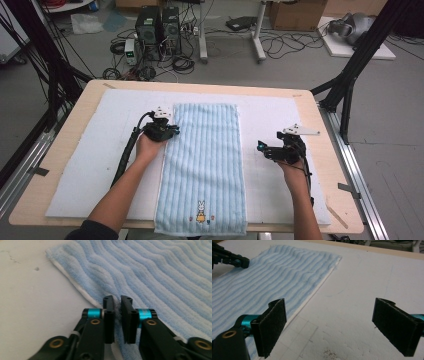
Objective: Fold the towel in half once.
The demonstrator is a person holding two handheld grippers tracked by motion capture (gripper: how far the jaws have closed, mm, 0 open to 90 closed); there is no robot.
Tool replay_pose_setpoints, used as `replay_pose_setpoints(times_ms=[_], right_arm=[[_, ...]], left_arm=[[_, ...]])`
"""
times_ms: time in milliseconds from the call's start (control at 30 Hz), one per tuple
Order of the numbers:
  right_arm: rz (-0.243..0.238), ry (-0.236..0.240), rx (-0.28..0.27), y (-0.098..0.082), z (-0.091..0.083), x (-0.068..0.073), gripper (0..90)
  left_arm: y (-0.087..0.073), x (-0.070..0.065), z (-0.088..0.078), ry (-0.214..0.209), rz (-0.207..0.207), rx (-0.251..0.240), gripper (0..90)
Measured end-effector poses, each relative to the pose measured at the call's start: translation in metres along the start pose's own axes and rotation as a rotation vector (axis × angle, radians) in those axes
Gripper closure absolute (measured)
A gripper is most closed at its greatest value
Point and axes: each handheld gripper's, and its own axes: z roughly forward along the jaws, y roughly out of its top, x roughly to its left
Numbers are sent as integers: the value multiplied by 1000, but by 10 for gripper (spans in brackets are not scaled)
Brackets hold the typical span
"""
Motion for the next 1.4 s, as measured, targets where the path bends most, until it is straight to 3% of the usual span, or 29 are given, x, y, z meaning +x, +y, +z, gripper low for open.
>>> replay_pose_setpoints(times_ms=[233, 433, 567, 833, 1033, 1100, 1167, 1200, 1267, 1333, 1400], right_arm=[[10, 12, 17, 2, 17, 7, 113], [-6, 26, 85, 9, 46, 16, 118], [5, 17, 122, 16, 67, 19, 312], [-24, -12, 200, 32, 109, 28, 450], [-26, -25, 236, 32, 126, 29, 587], [-58, -39, 235, 33, 128, 31, 693], [-56, -15, 245, 34, 130, 32, 828], [-64, -6, 259, 36, 130, 34, 849], [-97, -37, 275, 41, 133, 38, 862], [-96, -51, 244, 44, 134, 36, 863], [-51, -49, 181, 50, 132, 32, 863]], left_arm=[[3, 2, -5, -13, -37, -32, 855], [5, 2, -8, -21, -62, -64, 855], [5, 4, -10, -30, -71, -64, 855], [5, 6, -11, -48, -78, -66, 855], [3, 8, -9, -58, -94, -71, 855], [3, 9, -8, -56, -91, -70, 856], [2, 11, -7, -54, -98, -68, 858], [2, 12, -6, -51, -110, -72, 859], [2, 16, -6, -58, -147, -88, 860], [6, 21, -7, -46, -166, -109, 861], [13, 26, -7, -38, -178, -129, 861]])
